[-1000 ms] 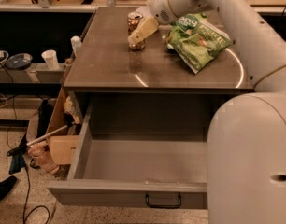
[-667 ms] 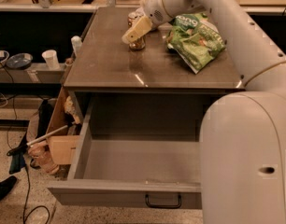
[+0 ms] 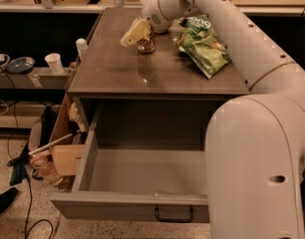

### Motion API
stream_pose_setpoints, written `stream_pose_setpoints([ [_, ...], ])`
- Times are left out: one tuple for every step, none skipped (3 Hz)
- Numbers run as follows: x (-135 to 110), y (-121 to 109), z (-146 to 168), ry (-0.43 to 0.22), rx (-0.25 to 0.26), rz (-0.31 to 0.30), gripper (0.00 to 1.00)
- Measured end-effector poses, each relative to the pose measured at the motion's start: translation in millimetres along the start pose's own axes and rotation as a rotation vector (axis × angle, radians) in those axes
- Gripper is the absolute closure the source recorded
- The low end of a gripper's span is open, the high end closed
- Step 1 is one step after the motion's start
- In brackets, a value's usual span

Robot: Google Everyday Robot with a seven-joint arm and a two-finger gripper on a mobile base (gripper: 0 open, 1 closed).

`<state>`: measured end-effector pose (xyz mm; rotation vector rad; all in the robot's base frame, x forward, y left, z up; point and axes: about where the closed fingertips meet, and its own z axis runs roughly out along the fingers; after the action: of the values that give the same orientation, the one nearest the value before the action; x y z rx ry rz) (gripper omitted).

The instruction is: Place orange can into top drawer

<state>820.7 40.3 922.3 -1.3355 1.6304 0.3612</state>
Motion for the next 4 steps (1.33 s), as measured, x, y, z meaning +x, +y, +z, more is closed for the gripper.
stream_pose_setpoints([
  [0.0, 0.0, 0.0, 0.000, 0.000, 0.000, 0.00],
  [6.4, -2.6, 6.8, 0.013, -0.001, -0.003, 0.00],
  [26.2, -15.5, 16.0, 0.064, 0.009, -0.009, 0.00],
  [26.1, -15.5, 16.1, 0.064, 0.009, -0.009, 0.00],
])
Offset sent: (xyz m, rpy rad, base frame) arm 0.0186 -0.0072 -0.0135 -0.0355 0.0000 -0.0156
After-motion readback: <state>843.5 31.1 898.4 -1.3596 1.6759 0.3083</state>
